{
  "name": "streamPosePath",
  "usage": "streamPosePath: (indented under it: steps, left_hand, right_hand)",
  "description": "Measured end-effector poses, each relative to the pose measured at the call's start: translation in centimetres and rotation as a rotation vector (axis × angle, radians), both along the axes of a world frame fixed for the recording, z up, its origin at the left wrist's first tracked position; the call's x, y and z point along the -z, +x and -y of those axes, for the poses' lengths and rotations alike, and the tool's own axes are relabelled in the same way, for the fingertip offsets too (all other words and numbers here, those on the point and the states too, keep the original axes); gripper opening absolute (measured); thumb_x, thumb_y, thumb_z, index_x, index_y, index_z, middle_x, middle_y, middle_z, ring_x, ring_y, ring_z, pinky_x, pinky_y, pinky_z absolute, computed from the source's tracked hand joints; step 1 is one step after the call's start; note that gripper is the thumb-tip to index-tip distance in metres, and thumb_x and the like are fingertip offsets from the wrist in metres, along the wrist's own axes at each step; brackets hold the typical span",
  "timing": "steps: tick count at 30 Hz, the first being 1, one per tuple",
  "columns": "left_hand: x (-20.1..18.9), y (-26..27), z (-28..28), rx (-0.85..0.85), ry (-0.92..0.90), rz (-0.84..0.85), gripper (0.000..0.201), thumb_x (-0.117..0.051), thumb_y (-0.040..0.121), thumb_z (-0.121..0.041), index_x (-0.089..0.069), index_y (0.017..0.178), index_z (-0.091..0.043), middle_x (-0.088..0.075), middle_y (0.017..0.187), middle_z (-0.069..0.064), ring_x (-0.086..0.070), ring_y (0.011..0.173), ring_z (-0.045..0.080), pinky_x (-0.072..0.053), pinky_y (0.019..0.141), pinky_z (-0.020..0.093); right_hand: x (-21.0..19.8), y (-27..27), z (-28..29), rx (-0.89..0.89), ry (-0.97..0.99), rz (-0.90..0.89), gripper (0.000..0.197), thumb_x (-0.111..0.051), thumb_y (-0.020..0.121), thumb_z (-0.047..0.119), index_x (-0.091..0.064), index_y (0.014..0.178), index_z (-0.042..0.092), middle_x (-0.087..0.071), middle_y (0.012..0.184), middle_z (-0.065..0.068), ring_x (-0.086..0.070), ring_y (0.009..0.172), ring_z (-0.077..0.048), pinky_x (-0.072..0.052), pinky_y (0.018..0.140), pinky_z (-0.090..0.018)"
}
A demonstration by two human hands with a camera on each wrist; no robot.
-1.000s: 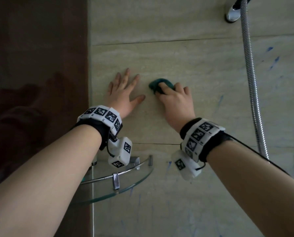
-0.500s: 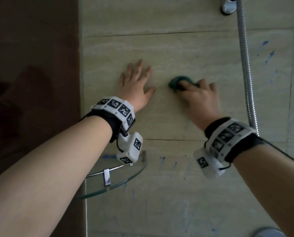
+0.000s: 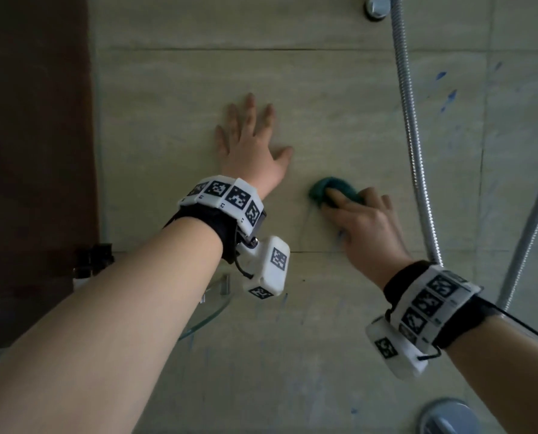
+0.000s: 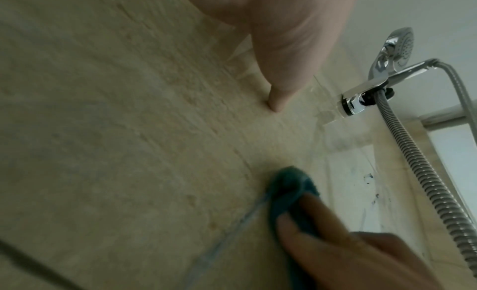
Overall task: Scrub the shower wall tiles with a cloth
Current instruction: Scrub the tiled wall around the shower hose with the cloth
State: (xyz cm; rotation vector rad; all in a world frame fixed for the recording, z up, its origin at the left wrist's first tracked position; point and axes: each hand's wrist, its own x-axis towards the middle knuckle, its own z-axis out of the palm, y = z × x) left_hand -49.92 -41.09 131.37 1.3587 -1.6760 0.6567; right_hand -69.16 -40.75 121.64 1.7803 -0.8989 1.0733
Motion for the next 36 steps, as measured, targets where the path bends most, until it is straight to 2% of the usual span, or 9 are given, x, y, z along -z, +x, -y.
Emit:
streamPosePath:
  steps: [3, 9, 12, 15, 21, 24, 28, 34, 36]
  left_hand:
    - [0.1, -0.3, -0.2, 0.017, 0.010, -0.031, 0.075, -0.047, 0.095, -0.048, -0.005, 0.154, -0.028, 0.016, 0.160, -0.001, 0.015, 0.147, 0.027, 0.007, 0.117, 0.046]
    - [1.7, -0.5, -0.1, 0.058, 0.005, -0.065, 0.076, -0.052, 0.094, -0.047, -0.008, 0.154, -0.027, 0.015, 0.161, 0.000, 0.013, 0.147, 0.026, 0.007, 0.117, 0.045]
    - [2.6, -0.6, -0.1, 0.053, -0.008, -0.062, 0.075, -0.050, 0.095, -0.047, -0.008, 0.154, -0.027, 0.014, 0.161, 0.000, 0.013, 0.147, 0.026, 0.007, 0.117, 0.045]
    - [3.0, -0.2, -0.1, 0.037, -0.012, -0.025, 0.075, -0.049, 0.095, -0.049, -0.008, 0.154, -0.028, 0.014, 0.161, 0.000, 0.013, 0.147, 0.026, 0.006, 0.117, 0.044]
    - [3.8, 0.5, -0.3, 0.029, -0.010, -0.028, 0.075, -0.051, 0.094, -0.049, -0.010, 0.154, -0.029, 0.013, 0.161, 0.001, 0.012, 0.147, 0.026, 0.007, 0.117, 0.042]
    - [4.4, 0.9, -0.2, 0.001, -0.020, -0.008, 0.074, -0.048, 0.095, -0.050, -0.009, 0.154, -0.029, 0.013, 0.161, 0.001, 0.010, 0.148, 0.026, 0.005, 0.117, 0.043]
    - [4.7, 1.1, -0.3, -0.008, -0.018, 0.009, 0.073, -0.044, 0.095, -0.052, -0.008, 0.154, -0.029, 0.013, 0.161, 0.001, 0.011, 0.147, 0.026, 0.006, 0.117, 0.043]
    - [5.3, 0.9, -0.1, 0.002, -0.027, -0.007, 0.071, -0.045, 0.096, -0.049, -0.009, 0.154, -0.028, 0.012, 0.161, 0.002, 0.010, 0.147, 0.028, 0.005, 0.117, 0.044]
    - [5.6, 0.9, 0.1, -0.003, -0.033, 0.002, 0.070, -0.043, 0.097, -0.049, -0.008, 0.154, -0.028, 0.012, 0.161, 0.002, 0.010, 0.147, 0.028, 0.005, 0.117, 0.044]
  right_hand:
    - [-0.6, -0.9, -0.2, 0.048, 0.002, -0.084, 0.032, -0.053, 0.077, 0.007, -0.074, 0.099, 0.017, -0.068, 0.117, 0.003, -0.047, 0.078, -0.029, -0.033, 0.067, -0.035]
    - [-3.9, -1.8, 0.1, 0.054, 0.139, 0.513, 0.053, -0.049, 0.082, -0.002, -0.062, 0.127, 0.021, -0.055, 0.137, 0.005, -0.041, 0.110, -0.031, -0.031, 0.084, -0.029]
    - [-1.7, 0.5, -0.3, 0.022, 0.068, 0.264, 0.043, -0.052, 0.077, 0.001, -0.070, 0.112, 0.018, -0.063, 0.126, 0.005, -0.048, 0.089, -0.034, -0.023, 0.074, -0.033]
    - [-1.0, 0.0, -0.3, 0.021, 0.042, 0.049, 0.033, -0.059, 0.075, 0.006, -0.074, 0.101, 0.018, -0.068, 0.116, 0.004, -0.052, 0.081, -0.035, -0.030, 0.070, -0.036]
    - [-3.8, 0.8, -0.5, -0.027, 0.083, 0.222, 0.041, -0.052, 0.076, -0.004, -0.073, 0.106, 0.015, -0.068, 0.112, 0.001, -0.047, 0.088, -0.036, -0.033, 0.076, -0.042]
    - [-0.8, 1.8, -0.2, -0.043, -0.018, -0.074, 0.030, -0.054, 0.077, 0.000, -0.075, 0.092, 0.016, -0.071, 0.102, 0.003, -0.052, 0.075, -0.033, -0.036, 0.067, -0.037]
    - [1.3, 1.3, -0.3, -0.052, 0.002, -0.368, 0.049, -0.029, 0.076, 0.006, -0.076, 0.083, 0.019, -0.073, 0.101, 0.006, -0.044, 0.074, -0.025, -0.024, 0.062, -0.034]
    - [-3.3, 1.1, -1.4, 0.159, 0.152, -0.070, 0.068, -0.009, 0.081, 0.027, -0.071, 0.109, 0.017, -0.069, 0.094, -0.004, -0.047, 0.094, -0.035, -0.017, 0.072, -0.034]
    - [-3.0, 2.0, -1.6, 0.187, 0.140, -0.057, 0.053, -0.024, 0.083, 0.019, -0.072, 0.105, 0.016, -0.069, 0.090, -0.004, -0.047, 0.091, -0.035, -0.016, 0.071, -0.033]
